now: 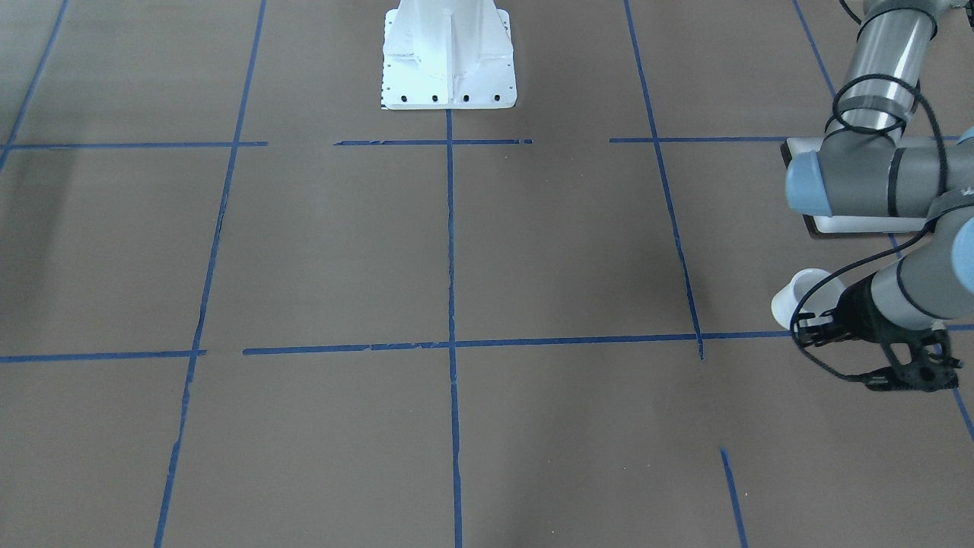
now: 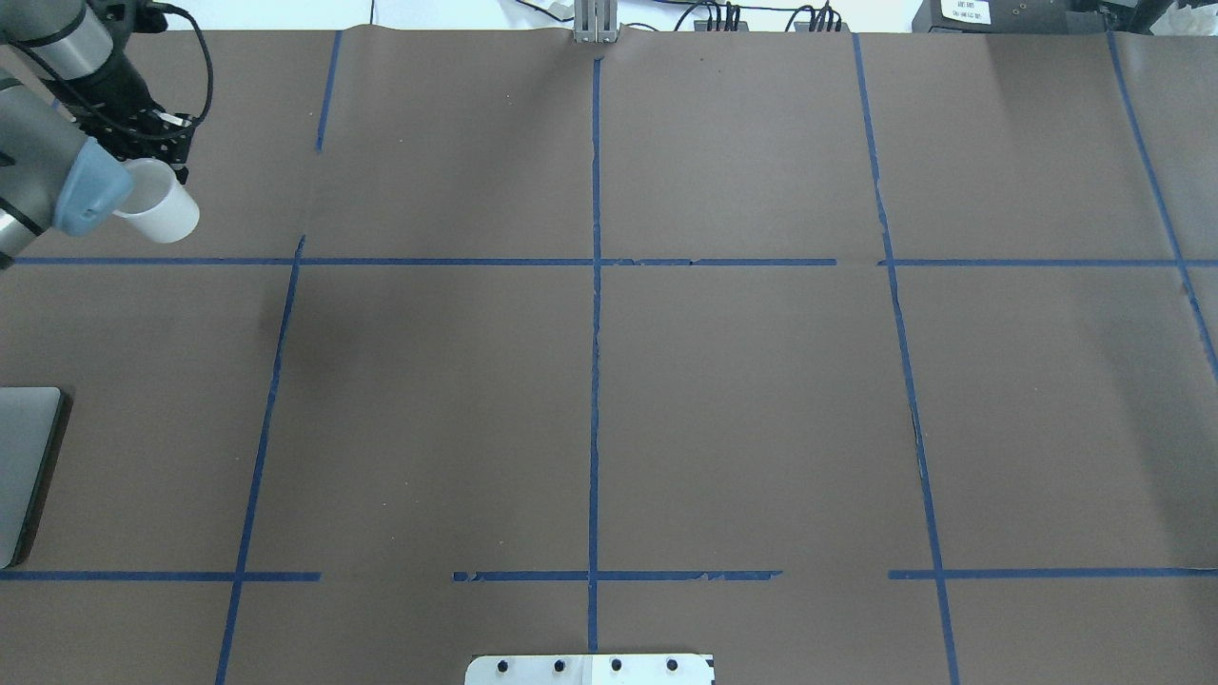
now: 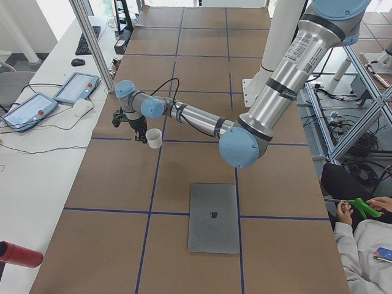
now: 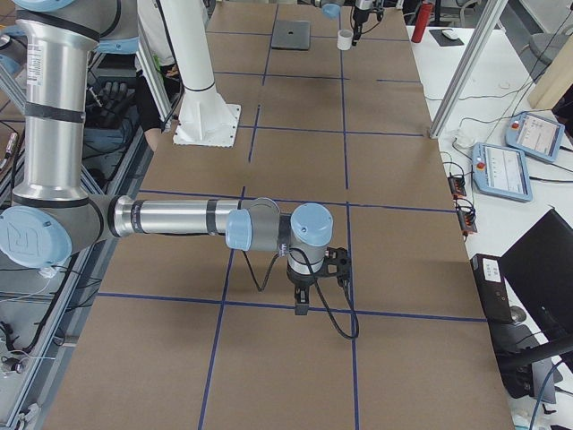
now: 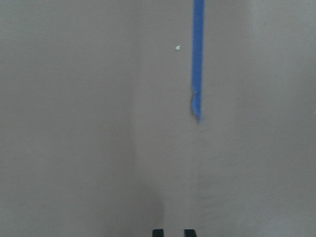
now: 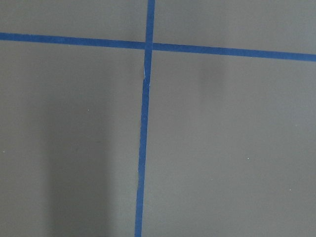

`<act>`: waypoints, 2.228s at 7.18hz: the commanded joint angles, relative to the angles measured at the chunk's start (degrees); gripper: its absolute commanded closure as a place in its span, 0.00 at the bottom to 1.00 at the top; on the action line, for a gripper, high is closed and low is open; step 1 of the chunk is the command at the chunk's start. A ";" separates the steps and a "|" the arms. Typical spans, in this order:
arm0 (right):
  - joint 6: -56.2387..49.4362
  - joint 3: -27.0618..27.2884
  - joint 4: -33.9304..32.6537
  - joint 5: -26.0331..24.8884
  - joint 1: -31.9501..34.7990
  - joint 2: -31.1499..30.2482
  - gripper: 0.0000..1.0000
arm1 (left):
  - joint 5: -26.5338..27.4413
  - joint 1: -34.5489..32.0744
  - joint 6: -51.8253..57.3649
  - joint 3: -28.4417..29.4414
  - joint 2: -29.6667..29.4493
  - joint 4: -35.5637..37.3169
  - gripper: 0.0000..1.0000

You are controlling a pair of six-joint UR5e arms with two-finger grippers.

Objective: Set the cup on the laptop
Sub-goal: 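Carry the mug with the left gripper toward the silver laptop, then lower the mug onto the laptop lid and open the left gripper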

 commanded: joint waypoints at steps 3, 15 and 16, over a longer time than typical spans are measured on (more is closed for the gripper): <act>0.00 0.00 -0.04 -0.03 0.00 0.00 0.00 | 0.08 -5.10 14.80 -20.43 27.33 3.86 1.00; 0.00 0.00 -0.04 0.05 0.00 0.00 0.00 | -0.45 -4.41 7.43 -6.58 40.48 -30.77 1.00; 0.00 0.00 -0.04 0.05 0.00 0.00 0.00 | -0.45 -4.23 7.35 -6.57 40.47 -30.60 1.00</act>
